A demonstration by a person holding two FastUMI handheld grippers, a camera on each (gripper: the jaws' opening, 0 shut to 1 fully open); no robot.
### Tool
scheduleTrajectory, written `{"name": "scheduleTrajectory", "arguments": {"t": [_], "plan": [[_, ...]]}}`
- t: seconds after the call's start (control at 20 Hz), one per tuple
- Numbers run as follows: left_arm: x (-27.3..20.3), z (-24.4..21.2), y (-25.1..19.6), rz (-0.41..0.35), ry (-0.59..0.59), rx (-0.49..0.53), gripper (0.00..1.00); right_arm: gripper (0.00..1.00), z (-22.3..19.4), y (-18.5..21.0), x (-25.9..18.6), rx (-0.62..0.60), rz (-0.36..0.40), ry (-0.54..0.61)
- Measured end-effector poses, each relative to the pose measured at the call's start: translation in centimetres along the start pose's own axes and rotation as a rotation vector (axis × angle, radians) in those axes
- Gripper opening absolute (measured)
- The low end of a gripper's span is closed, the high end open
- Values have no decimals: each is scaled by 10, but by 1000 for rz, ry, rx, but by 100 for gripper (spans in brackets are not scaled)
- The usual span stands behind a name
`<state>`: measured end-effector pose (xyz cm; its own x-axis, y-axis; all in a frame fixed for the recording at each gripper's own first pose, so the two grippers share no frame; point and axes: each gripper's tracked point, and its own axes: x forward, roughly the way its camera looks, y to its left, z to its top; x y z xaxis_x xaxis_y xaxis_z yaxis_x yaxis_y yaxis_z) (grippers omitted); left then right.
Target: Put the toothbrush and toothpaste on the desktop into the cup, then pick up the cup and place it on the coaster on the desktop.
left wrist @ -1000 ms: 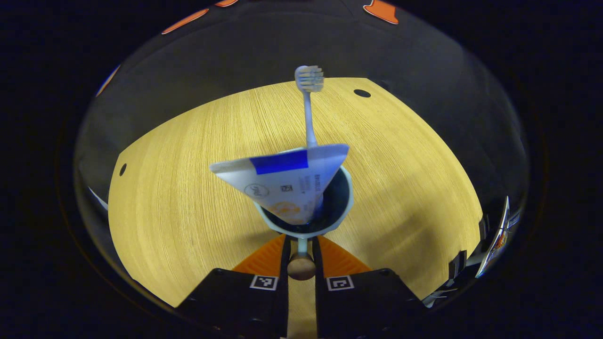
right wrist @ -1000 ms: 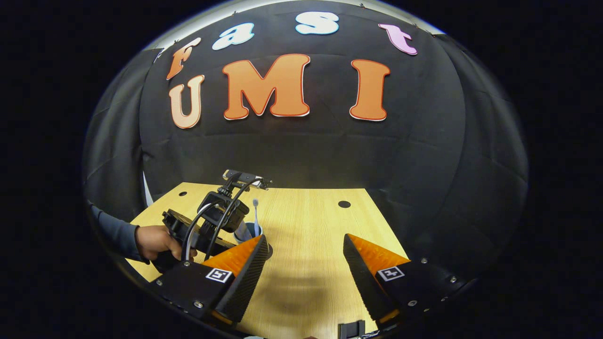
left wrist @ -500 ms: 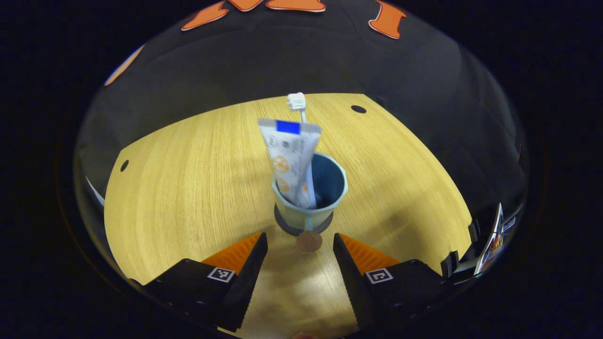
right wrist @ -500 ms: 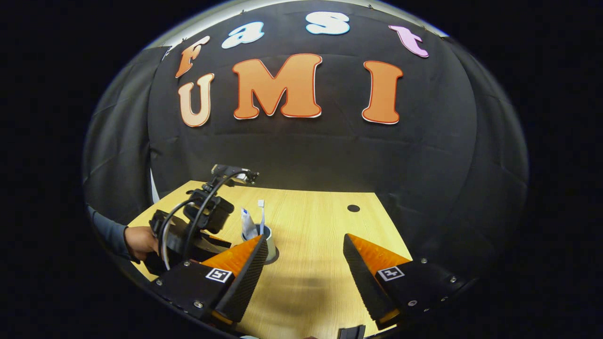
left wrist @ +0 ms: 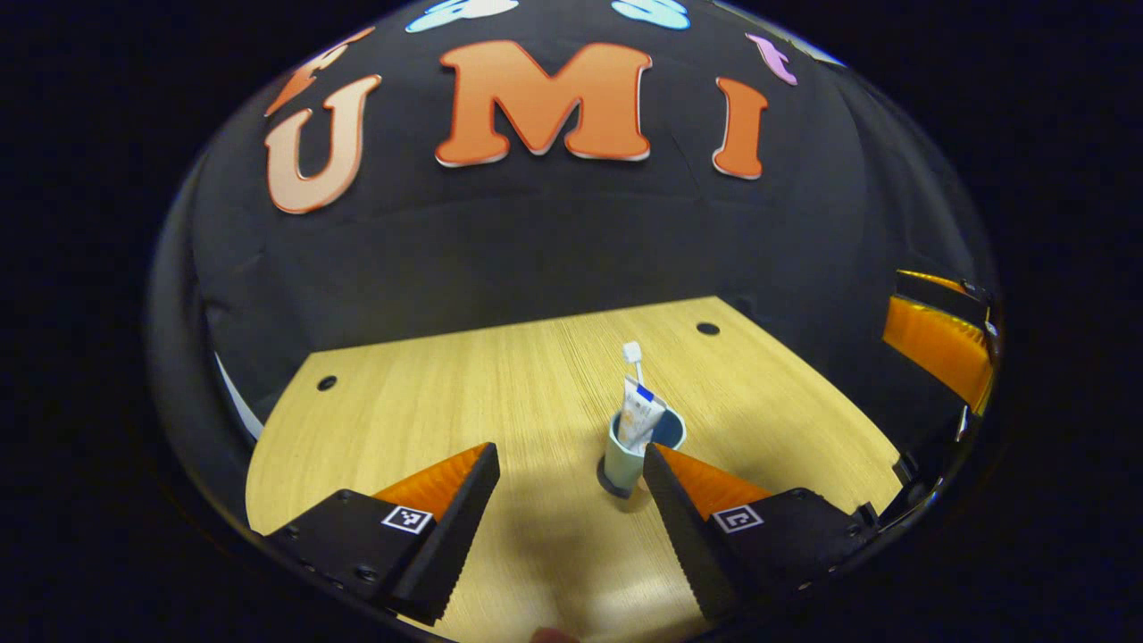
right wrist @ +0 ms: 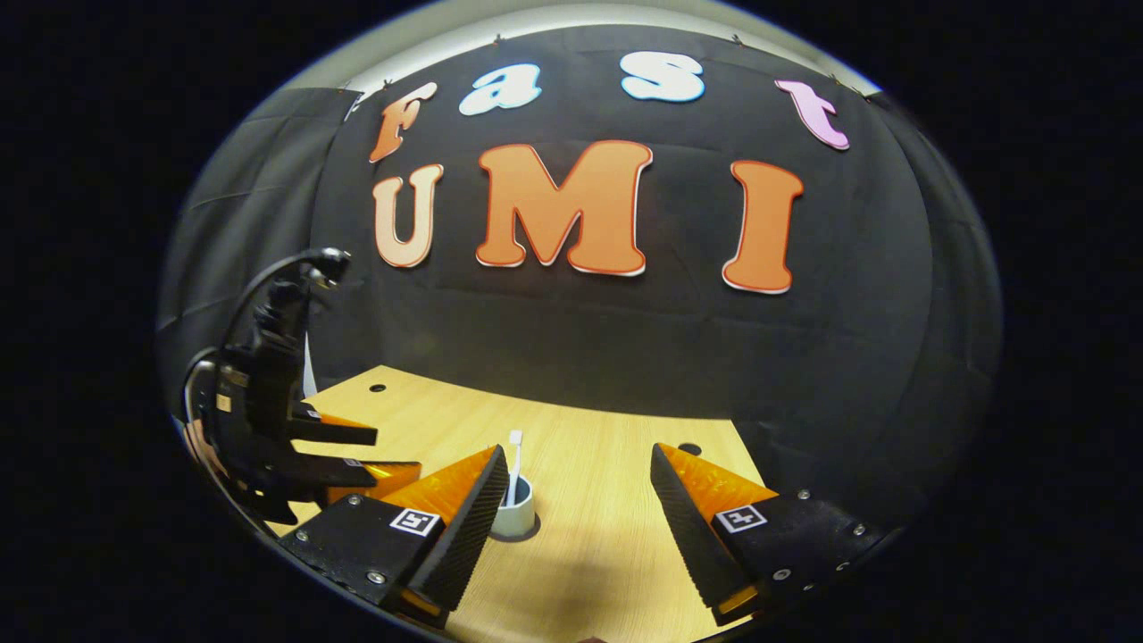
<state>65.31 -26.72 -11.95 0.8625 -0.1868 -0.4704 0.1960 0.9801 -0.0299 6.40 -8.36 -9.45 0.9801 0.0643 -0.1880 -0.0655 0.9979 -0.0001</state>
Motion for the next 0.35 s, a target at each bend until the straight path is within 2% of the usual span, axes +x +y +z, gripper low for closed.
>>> {"name": "scheduleTrajectory", "arguments": {"t": [0.35], "plan": [[-51,32,44,177,-283,-81,97,96,35,22,4,-8,70,-162]]}}
